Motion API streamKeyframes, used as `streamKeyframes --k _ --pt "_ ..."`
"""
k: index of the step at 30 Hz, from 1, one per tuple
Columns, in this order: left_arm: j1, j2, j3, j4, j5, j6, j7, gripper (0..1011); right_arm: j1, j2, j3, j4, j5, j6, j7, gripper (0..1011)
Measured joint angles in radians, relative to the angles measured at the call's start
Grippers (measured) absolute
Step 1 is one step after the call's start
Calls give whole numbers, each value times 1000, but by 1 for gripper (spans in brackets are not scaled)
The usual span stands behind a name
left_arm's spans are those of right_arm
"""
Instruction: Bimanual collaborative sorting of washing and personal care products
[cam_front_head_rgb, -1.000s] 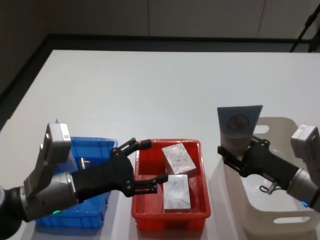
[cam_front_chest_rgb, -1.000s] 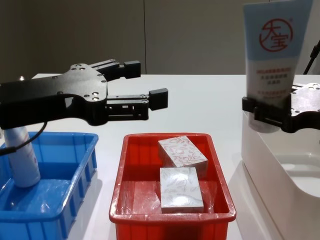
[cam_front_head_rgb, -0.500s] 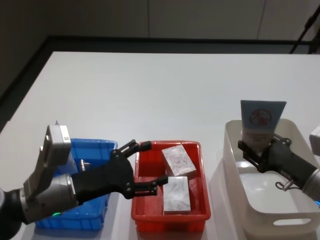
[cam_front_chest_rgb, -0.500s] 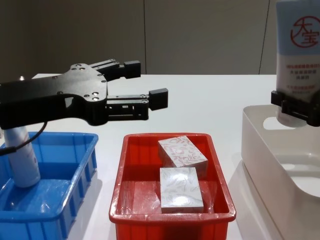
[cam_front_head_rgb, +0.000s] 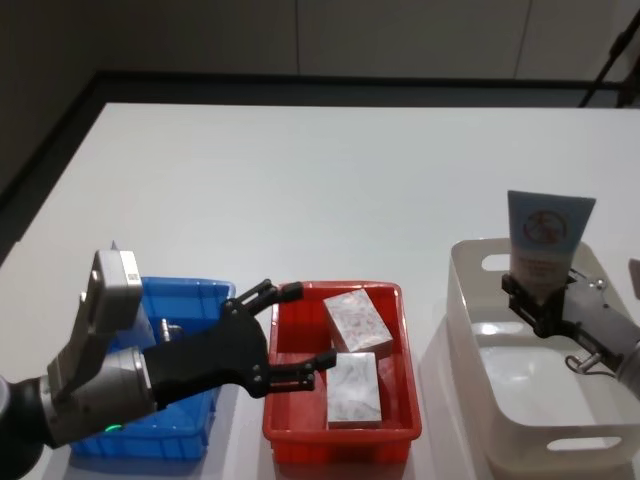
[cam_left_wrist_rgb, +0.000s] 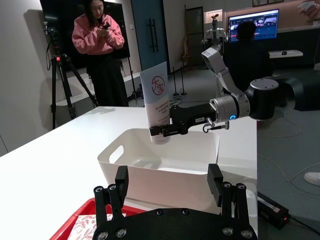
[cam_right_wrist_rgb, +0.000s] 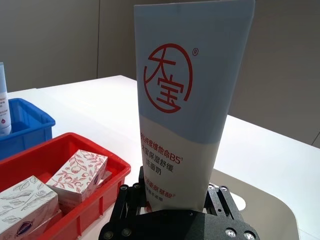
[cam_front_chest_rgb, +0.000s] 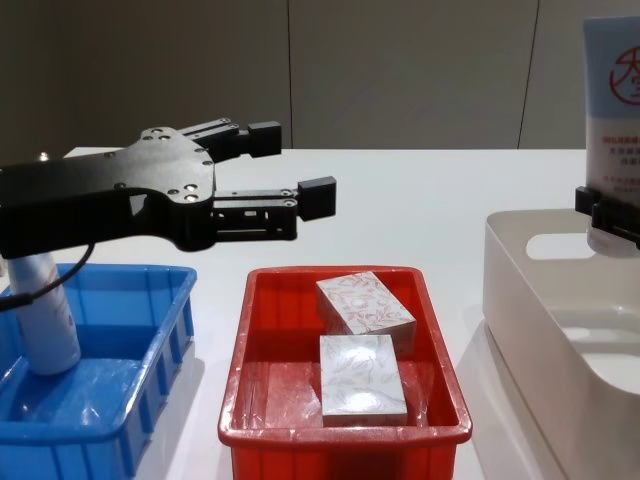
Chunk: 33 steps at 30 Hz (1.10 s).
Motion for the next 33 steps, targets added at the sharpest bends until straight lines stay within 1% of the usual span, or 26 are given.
streamKeyframes --k 7,14,15,22,26,33 --pt "0 0 0 0 0 0 0 1001 2 -20 17 6 -13 23 -17 546" --pt "0 0 0 0 0 0 0 1001 13 -44 27 11 -35 71 -47 546" --pt "0 0 0 0 0 0 0 1001 13 -44 27 11 -35 71 -47 546" --pt "0 0 0 0 0 0 0 1001 23 -62 33 18 -60 116 -73 546" --pt "0 0 0 0 0 0 0 1001 32 -73 36 28 -77 138 -89 546" --pt "0 0 0 0 0 0 0 1001 52 -94 45 58 -92 161 -104 546"
